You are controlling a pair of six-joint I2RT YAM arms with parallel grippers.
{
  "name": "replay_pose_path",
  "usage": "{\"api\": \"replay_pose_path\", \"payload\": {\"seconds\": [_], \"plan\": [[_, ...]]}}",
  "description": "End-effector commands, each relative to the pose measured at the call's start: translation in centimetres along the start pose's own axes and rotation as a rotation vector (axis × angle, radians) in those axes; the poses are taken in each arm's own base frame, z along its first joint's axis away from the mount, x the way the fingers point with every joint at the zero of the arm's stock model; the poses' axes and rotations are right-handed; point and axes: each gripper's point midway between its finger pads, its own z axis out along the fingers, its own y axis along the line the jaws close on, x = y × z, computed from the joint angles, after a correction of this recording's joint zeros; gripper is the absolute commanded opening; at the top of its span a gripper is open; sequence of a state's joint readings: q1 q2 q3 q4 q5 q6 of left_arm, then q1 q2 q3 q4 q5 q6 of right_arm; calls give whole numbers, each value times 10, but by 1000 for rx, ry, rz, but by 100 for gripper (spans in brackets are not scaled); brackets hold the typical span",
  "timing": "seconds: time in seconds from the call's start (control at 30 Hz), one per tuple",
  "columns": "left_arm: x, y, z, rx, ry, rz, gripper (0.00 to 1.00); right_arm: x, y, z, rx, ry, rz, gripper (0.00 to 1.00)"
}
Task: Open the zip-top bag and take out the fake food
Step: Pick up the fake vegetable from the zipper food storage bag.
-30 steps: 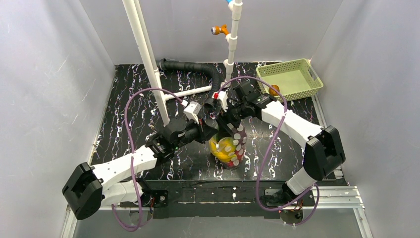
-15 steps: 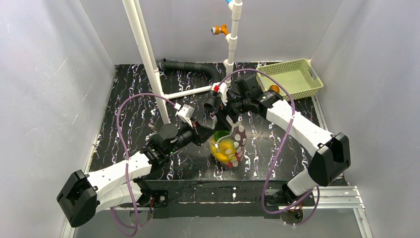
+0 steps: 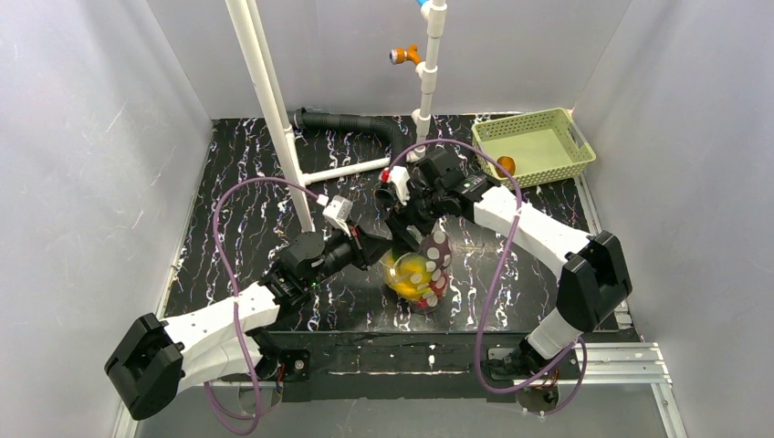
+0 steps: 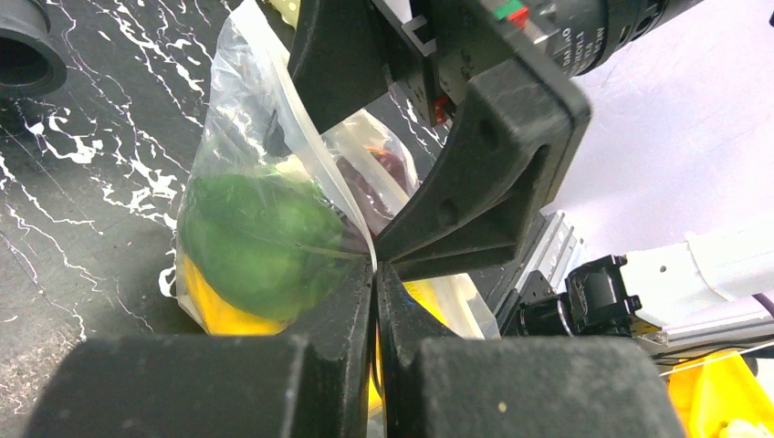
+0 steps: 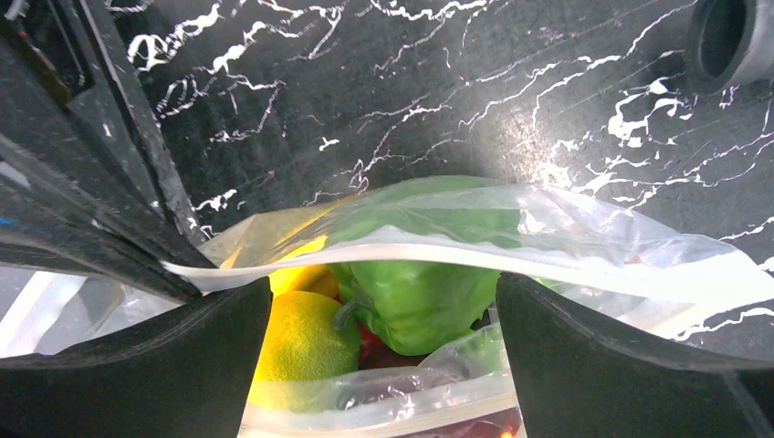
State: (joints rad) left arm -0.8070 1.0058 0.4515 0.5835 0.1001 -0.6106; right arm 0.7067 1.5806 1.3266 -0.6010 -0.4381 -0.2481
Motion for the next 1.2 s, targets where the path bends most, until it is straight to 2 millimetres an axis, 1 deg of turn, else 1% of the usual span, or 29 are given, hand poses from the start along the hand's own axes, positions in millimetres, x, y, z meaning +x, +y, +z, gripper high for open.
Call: {"api": "replay_pose_path", "payload": {"seconds": [0.0,0.27,0.4,0.6,0.73,0.83,0.93,1.03,1.17], "plan": [[-13,-3,-4,38,-78,-24,0,11,8,16,-20,53,-40,98],[-3,14,-17,-1,-81,-49,0,32,9,31,-35,131,-123,98],[10,26,-21,-30,-58,-50,0,39,7,45,-5,170,-165,98],[28,39,-26,-59,-21,-46,0,49,-3,65,52,244,-196,98],[35,43,-28,-69,-6,-42,0,56,-12,73,94,277,-199,98],[37,44,-29,-72,-3,-41,0,51,-12,71,102,255,-201,88],[35,44,-29,-69,-7,-38,0,44,-5,66,80,225,-207,66],[32,42,-29,-65,-12,-34,0,34,3,56,53,183,-221,47],[26,39,-32,-66,-21,-21,0,14,19,33,-8,101,-225,27]]}}
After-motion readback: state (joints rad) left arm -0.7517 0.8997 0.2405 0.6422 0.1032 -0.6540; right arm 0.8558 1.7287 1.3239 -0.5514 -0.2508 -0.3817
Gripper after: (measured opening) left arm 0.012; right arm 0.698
